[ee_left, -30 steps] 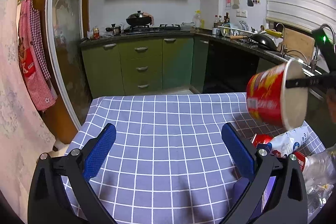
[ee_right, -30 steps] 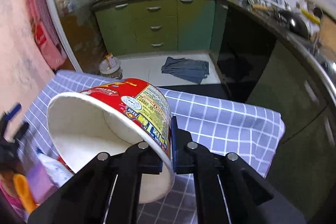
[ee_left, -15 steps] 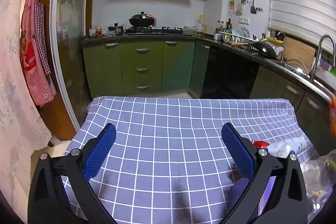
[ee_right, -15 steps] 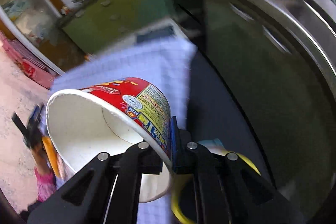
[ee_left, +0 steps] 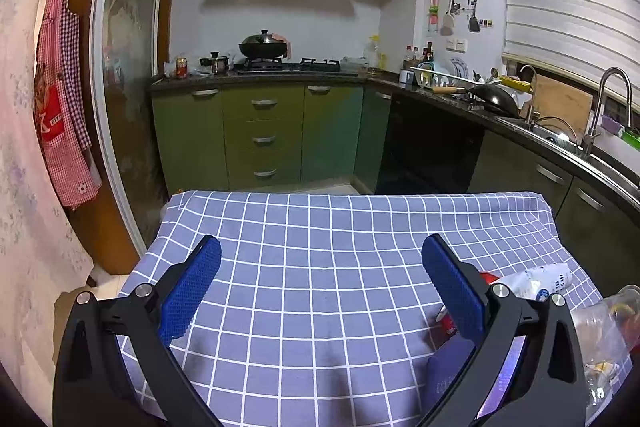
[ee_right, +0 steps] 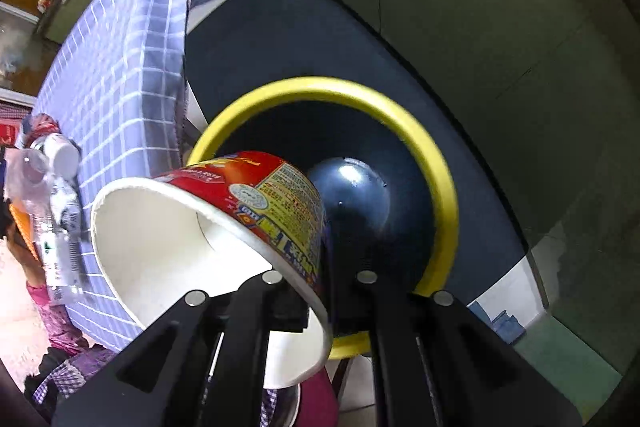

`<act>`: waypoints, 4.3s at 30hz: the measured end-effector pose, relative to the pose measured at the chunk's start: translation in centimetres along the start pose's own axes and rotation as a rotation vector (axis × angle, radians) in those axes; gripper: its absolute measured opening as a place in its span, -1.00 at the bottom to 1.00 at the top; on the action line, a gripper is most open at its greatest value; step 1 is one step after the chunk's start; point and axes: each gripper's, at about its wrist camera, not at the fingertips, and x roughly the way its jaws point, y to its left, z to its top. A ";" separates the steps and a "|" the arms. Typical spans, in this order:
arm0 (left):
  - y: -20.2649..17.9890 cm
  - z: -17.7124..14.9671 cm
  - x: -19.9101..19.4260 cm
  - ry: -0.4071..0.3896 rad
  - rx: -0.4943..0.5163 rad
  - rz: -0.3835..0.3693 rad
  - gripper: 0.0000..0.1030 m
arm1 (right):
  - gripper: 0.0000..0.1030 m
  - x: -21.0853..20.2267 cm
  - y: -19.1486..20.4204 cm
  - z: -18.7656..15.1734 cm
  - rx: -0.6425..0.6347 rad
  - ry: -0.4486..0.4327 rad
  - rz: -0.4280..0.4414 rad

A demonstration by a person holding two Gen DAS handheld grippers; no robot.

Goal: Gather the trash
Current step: 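Carry the noodle cup over the yellow bin and open the right gripper, then grasp the orange foam fruit net with the left gripper, then carry the foam net over the yellow bin and open the left gripper, then grasp the clear plastic cup on the table with the right gripper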

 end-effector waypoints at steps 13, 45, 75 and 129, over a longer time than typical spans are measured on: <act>-1.2 0.3 -0.6 0.012 0.016 -0.020 0.93 | 0.04 -1.2 2.1 -3.0 0.022 -0.179 0.012; -6.3 -8.0 -8.8 0.458 0.171 -0.383 0.85 | 0.21 0.0 6.5 -8.9 -0.130 -0.302 0.113; -4.6 -5.0 -14.5 0.371 0.220 -0.280 -0.72 | 0.25 0.1 6.5 -9.3 -0.133 -0.326 0.129; -33.7 -4.0 -20.4 0.183 0.425 -0.644 0.69 | 0.43 -3.8 3.5 -14.4 -0.199 -0.483 0.113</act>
